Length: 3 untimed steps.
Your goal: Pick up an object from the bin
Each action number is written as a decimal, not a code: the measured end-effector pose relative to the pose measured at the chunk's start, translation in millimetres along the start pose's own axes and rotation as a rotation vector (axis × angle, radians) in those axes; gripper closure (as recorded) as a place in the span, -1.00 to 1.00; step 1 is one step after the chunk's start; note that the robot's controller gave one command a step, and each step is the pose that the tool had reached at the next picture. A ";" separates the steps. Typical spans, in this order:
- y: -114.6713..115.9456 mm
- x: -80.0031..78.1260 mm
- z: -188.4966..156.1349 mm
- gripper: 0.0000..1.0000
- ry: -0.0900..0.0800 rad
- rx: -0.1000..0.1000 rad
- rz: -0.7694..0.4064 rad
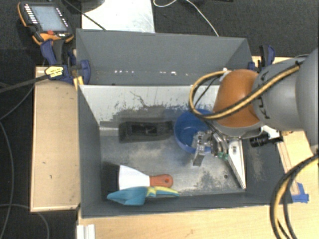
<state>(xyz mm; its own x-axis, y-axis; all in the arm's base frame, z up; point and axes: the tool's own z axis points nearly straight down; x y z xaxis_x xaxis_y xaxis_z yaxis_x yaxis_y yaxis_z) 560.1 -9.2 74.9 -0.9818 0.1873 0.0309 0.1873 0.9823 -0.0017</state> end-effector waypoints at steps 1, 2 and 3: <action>0.0 0.0 0.0 1.00 0.000 0.000 -0.001; 0.0 -0.1 0.0 1.00 0.000 0.000 -0.001; 0.0 -0.1 0.0 1.00 0.000 0.000 -0.002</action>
Offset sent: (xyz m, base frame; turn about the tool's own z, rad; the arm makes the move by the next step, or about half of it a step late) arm 0.0000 0.0000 0.0000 0.0000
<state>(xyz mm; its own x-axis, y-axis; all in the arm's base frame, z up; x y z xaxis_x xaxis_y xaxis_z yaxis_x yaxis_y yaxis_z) 560.1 -9.2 75.0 -0.9822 0.1856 0.0307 0.1856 0.9826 -0.0019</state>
